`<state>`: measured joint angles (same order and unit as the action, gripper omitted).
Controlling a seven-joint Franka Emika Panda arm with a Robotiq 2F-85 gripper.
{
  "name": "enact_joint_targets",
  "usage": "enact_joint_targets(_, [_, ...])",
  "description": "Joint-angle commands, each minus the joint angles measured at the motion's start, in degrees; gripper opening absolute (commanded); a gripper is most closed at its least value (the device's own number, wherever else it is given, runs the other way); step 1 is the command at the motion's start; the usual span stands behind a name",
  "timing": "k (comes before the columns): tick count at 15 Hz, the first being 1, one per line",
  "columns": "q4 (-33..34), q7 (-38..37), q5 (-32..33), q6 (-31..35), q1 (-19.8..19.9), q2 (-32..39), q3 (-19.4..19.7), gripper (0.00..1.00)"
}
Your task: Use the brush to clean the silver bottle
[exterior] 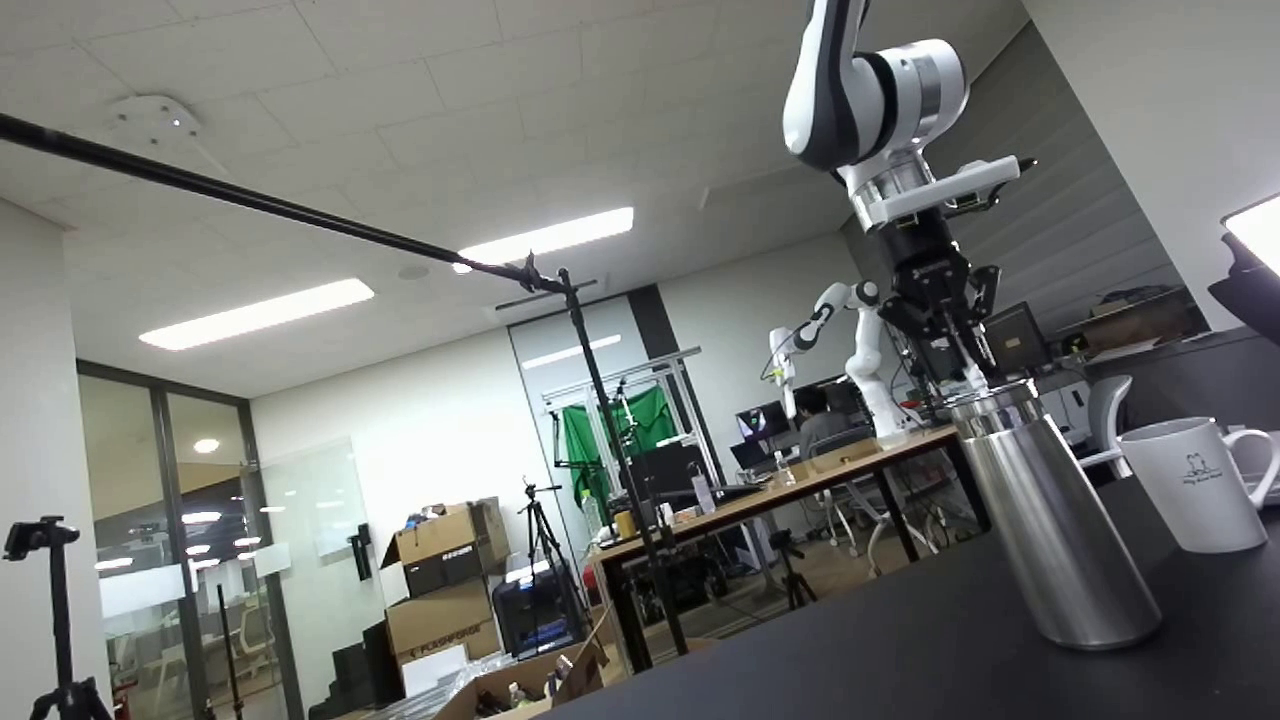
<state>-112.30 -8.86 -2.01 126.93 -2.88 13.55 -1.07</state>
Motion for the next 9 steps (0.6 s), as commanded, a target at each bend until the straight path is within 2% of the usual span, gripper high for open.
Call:
enact_joint_targets(1, [1.34,-1.56,1.74,-4.09,-1.05,-4.05,-0.28,0.04])
enact_joint_targets(5, [3.3,-0.99,2.79,-7.9,-1.67,-8.82,-1.05,0.04])
enact_joint_targets(9, [1.61,0.38,1.9,-8.05,-1.52,-7.24,-1.71,0.04])
